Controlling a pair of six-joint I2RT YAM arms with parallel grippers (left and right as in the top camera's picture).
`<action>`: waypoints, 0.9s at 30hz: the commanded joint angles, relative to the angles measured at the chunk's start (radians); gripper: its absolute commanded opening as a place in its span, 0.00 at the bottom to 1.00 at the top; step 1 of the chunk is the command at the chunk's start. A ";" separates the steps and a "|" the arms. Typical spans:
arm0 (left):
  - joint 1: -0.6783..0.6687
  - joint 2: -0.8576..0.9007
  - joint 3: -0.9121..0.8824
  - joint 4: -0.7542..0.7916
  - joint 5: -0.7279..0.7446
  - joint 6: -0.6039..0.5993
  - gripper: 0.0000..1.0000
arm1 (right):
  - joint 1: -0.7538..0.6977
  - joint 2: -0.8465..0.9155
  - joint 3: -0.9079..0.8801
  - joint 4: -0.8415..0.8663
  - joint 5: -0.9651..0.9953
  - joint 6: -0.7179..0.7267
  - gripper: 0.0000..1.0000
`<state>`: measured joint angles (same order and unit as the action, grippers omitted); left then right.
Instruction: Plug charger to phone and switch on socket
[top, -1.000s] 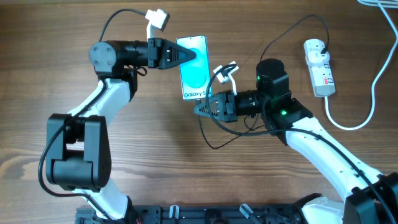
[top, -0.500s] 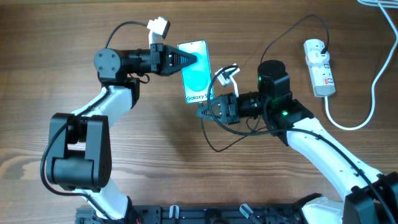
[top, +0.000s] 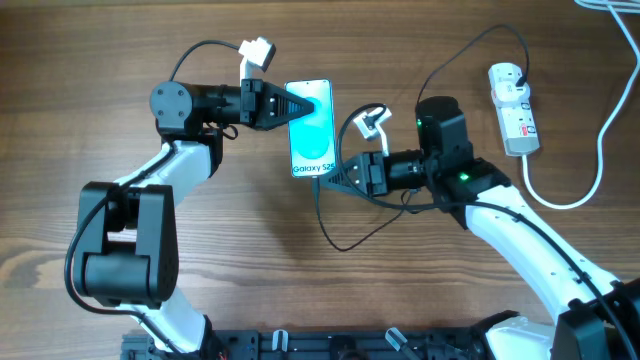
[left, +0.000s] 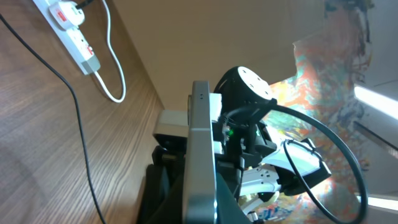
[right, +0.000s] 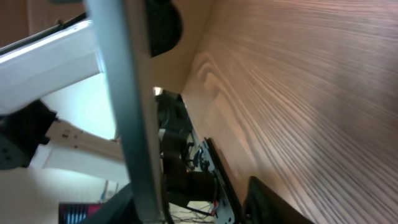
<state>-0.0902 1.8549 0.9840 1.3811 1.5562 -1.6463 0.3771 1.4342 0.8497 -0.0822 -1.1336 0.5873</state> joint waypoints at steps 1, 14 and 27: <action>0.001 0.057 -0.005 0.005 0.016 0.040 0.04 | -0.099 -0.056 0.017 -0.063 0.113 -0.091 0.59; -0.085 0.361 0.048 -0.129 -0.193 0.085 0.04 | -0.258 -0.409 0.020 -0.536 0.678 -0.200 0.59; -0.181 0.361 0.683 -0.983 -0.662 0.334 0.04 | -0.258 -0.419 0.020 -0.739 0.803 -0.222 0.59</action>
<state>-0.2607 2.2276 1.4860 0.6273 1.0794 -1.5227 0.1215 1.0218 0.8574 -0.8047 -0.3641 0.3790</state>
